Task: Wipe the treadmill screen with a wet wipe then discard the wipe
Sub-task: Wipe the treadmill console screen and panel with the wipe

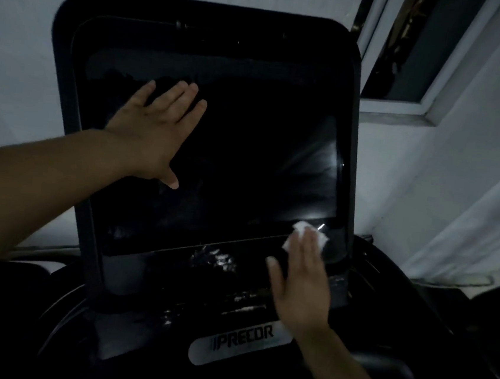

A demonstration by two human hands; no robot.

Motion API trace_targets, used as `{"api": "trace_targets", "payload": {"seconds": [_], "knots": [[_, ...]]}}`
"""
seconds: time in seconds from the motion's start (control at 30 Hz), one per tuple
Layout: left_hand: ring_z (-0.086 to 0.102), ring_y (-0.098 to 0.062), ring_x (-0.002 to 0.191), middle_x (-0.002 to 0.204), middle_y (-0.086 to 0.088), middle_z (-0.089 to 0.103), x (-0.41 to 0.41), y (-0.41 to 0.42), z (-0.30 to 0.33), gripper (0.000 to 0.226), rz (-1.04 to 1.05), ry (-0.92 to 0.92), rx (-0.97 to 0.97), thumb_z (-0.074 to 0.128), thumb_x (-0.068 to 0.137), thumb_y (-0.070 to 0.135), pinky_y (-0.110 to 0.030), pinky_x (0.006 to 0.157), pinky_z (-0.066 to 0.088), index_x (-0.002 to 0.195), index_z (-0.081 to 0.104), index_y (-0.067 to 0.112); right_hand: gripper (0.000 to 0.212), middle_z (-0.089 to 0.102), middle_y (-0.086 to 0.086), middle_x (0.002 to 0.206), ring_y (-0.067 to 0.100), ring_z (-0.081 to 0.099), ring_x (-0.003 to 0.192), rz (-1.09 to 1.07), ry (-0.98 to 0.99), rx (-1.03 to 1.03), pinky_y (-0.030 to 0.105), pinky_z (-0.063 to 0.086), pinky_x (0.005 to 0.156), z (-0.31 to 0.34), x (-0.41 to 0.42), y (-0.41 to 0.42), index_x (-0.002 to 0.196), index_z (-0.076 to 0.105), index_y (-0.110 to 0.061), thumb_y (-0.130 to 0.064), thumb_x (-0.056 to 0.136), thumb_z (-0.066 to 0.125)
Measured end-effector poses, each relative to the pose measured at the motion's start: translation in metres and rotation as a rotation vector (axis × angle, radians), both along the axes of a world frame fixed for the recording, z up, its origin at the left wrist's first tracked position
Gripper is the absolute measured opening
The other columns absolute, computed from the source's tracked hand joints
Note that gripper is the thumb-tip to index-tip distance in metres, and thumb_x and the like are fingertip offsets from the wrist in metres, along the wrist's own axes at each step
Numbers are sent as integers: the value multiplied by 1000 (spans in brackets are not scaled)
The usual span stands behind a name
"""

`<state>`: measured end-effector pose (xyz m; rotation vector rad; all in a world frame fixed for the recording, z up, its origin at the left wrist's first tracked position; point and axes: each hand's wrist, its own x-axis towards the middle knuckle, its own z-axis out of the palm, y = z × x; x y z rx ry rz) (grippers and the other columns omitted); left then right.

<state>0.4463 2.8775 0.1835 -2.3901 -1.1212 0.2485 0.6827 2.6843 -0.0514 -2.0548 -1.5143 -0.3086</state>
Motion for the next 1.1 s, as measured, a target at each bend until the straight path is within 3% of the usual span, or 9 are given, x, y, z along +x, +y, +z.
{"api": "trace_targets", "payload": {"seconds": [0.17, 0.27, 0.37, 0.47, 0.67, 0.8, 0.97, 1.1], "knots": [[-20, -22, 156, 167, -10, -29, -15, -4, -1, 132, -147, -109, 19, 63, 77, 77, -47, 127, -6, 160, -21, 16, 82, 12, 25, 169, 37, 3, 159, -114, 121, -27, 56, 23, 125, -16, -2, -6, 161, 16, -2, -58, 105, 36], [-17, -21, 157, 168, -9, -24, -23, -2, 0, 125, -145, -99, 33, 60, 81, 75, -43, 127, -7, 160, -18, 18, 80, 17, 31, 166, 42, 8, 157, -8, 40, 5, 57, 24, 124, -23, -58, -6, 158, 25, 3, -53, 105, 45], [-15, -21, 157, 169, -9, -21, -30, 2, 0, 124, -150, -101, 32, 60, 82, 74, -42, 126, -7, 161, -16, 18, 81, 19, 26, 167, 40, 10, 158, 151, -27, -6, 54, 23, 125, -23, -113, -8, 158, 29, 0, -57, 103, 46], [-14, -21, 157, 170, -10, -19, -41, 6, -1, 125, -155, -81, 48, 60, 80, 76, -43, 127, -5, 162, -14, 18, 77, 22, 22, 167, 35, 12, 158, 250, -116, -37, 52, 28, 123, -24, -113, -10, 158, 32, -4, -58, 104, 45], [-12, -28, 157, 166, -15, -23, -88, 3, -15, 138, -155, 90, 61, 50, 69, 93, -47, 125, -6, 155, -28, 19, 78, 18, 26, 167, 37, 10, 158, 4, -46, -44, 53, 30, 123, -27, -69, -15, 158, 30, -2, -57, 105, 42], [11, -36, 157, 169, -21, 10, -88, -39, -77, 136, -425, 66, 55, 77, 61, 77, -54, 126, 6, 163, 17, 9, 79, 20, 26, 167, 39, 9, 158, 130, -46, -51, 53, 27, 124, -24, -118, -11, 157, 33, -4, -60, 103, 45], [-14, -34, 157, 169, -19, -12, -80, -86, -134, 130, -280, -7, -48, 62, 77, 78, -55, 126, -6, 161, -5, 6, 77, 18, 21, 169, 34, 9, 159, 234, -94, -63, 52, 27, 124, -23, -126, -9, 159, 32, -8, -60, 103, 43], [-28, -36, 153, 164, -21, -30, -67, -105, -157, 126, -142, 7, -62, 51, 86, 76, -58, 123, -14, 156, -24, 4, 78, 21, 26, 166, 37, 12, 158, 80, -15, -18, 53, 29, 123, -20, -117, 1, 156, 35, -1, -56, 102, 49]]}}
